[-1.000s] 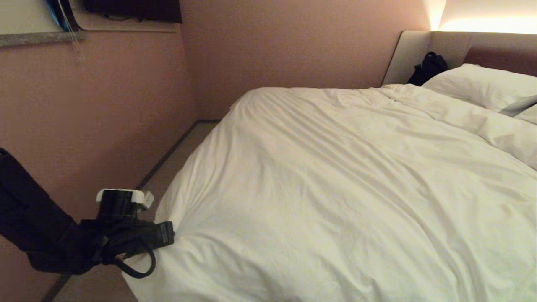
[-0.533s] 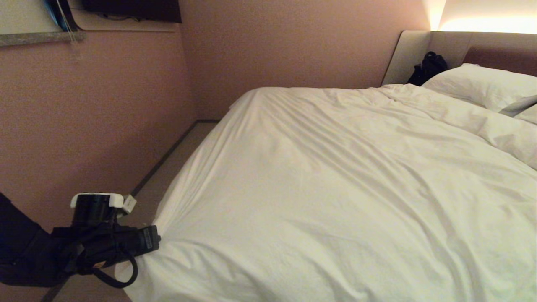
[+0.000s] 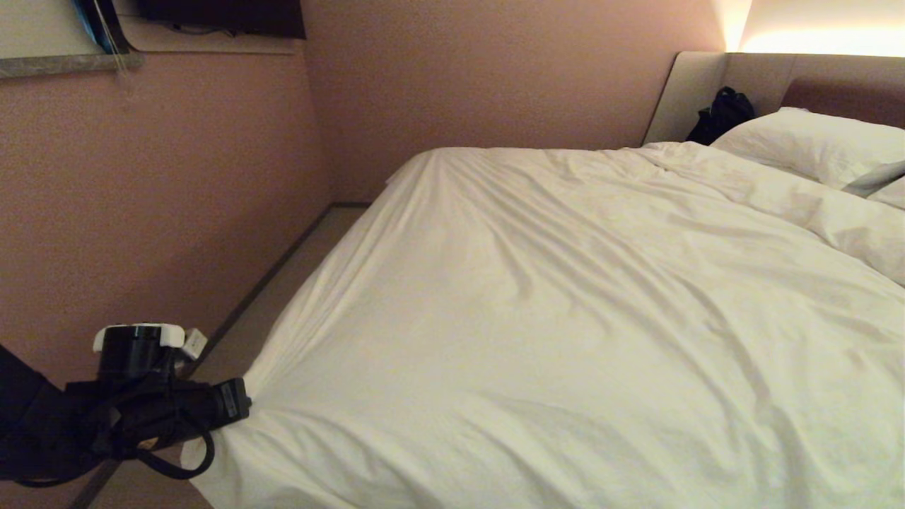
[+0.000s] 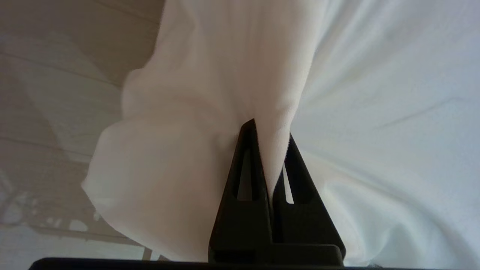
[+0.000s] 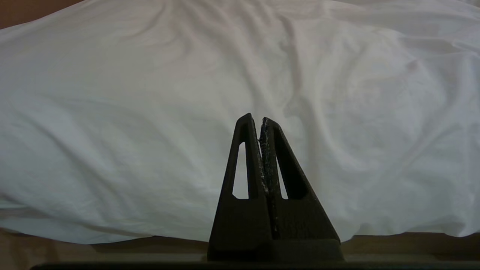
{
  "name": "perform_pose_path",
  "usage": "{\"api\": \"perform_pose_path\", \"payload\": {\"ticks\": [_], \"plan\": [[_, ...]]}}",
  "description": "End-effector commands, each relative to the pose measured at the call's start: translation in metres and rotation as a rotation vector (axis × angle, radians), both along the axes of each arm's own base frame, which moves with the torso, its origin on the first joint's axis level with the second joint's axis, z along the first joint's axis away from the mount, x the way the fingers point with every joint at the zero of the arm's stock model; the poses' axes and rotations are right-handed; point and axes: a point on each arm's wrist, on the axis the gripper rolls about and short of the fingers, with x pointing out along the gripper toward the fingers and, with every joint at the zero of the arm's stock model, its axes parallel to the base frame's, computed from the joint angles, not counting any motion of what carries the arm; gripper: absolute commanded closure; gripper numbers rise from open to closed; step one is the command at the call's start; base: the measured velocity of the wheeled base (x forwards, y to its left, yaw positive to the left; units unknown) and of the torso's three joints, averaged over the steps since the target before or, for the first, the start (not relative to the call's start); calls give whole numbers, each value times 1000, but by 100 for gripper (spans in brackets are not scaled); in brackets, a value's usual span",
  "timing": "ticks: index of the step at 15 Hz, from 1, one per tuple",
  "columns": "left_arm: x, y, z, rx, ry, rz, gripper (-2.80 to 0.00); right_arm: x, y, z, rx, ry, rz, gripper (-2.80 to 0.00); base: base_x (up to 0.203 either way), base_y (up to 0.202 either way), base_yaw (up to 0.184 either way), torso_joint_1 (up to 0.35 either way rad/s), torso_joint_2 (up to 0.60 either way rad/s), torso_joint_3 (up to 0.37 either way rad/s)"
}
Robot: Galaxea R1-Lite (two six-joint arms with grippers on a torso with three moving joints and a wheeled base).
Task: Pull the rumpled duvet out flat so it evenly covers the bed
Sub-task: Flatten the corners of the folded blanket
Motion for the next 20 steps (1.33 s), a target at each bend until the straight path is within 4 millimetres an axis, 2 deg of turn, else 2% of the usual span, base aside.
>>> {"api": "perform_pose_path", "payload": {"ticks": [1, 5, 11, 15, 20], "plan": [[6, 6, 3, 2, -17, 22, 0, 0, 0, 0, 0, -1, 0, 0, 0, 0, 0, 0, 0, 0], [14, 17, 8, 7, -36, 53, 0, 0, 0, 0, 0, -1, 0, 0, 0, 0, 0, 0, 0, 0], [19, 46, 3, 16, -22, 133, 0, 0, 0, 0, 0, -1, 0, 0, 0, 0, 0, 0, 0, 0], [19, 49, 2, 15, -21, 138, 0, 0, 0, 0, 0, -1, 0, 0, 0, 0, 0, 0, 0, 0], [15, 61, 3, -22, -26, 153, 0, 0, 0, 0, 0, -1, 0, 0, 0, 0, 0, 0, 0, 0]]}}
